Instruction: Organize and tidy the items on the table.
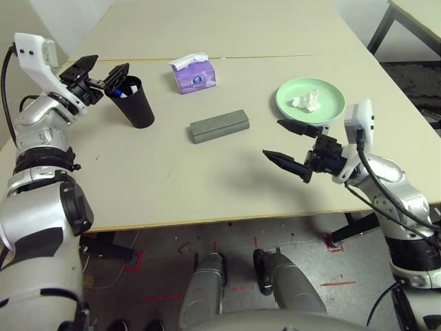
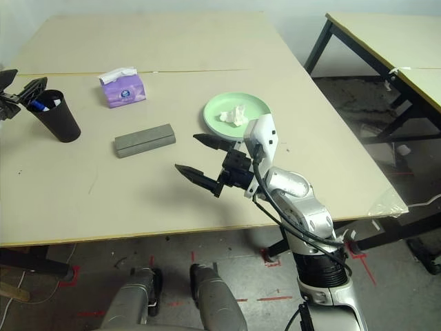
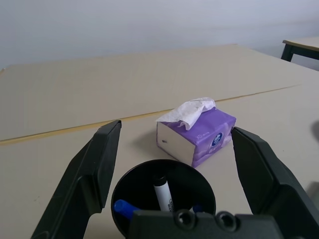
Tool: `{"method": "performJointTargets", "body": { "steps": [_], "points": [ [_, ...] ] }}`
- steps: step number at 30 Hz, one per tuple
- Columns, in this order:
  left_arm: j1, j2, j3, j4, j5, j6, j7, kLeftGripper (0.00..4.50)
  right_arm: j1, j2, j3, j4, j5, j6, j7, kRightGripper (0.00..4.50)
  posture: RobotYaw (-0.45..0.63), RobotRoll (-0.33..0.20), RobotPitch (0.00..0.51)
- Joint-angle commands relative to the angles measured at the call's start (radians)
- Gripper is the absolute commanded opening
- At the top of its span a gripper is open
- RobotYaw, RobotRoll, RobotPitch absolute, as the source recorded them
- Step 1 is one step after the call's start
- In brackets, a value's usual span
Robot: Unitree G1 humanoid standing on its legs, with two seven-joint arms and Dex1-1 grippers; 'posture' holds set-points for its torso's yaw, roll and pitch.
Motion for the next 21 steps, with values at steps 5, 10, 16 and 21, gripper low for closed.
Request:
{"method": "performJointTargets", "body": {
  "steps": [5,10,16,21],
  "points": [
    [0.007,0.148,0.104,-0.069,-0.095,0.119,-0.058,4.47,-0.058,-0.025,-0.13,0.02,0.094,0.044,-0.047,4.5,-0.09,0.0,0.181],
    [0.143,0.221,0.236,-0.14,-0.183,0.161,-0.004,4.47,-0.137,-0.054,-0.297,0.107,0.098,0.044,-0.191,4.5,-0.08,0.0,0.191],
    [0.44,0.179,0.382,-0.244,-0.243,0.105,0.093,4.47,-0.034,-0.132,-0.417,0.261,-0.06,-0.058,-0.323,4.5,-0.06,0.0,0.203],
    [0.626,0.043,0.387,-0.413,-0.249,0.087,0.167,4.47,0.072,-0.097,-0.453,0.349,-0.153,-0.18,-0.427,4.5,-0.05,0.0,0.207]
  ]
}}
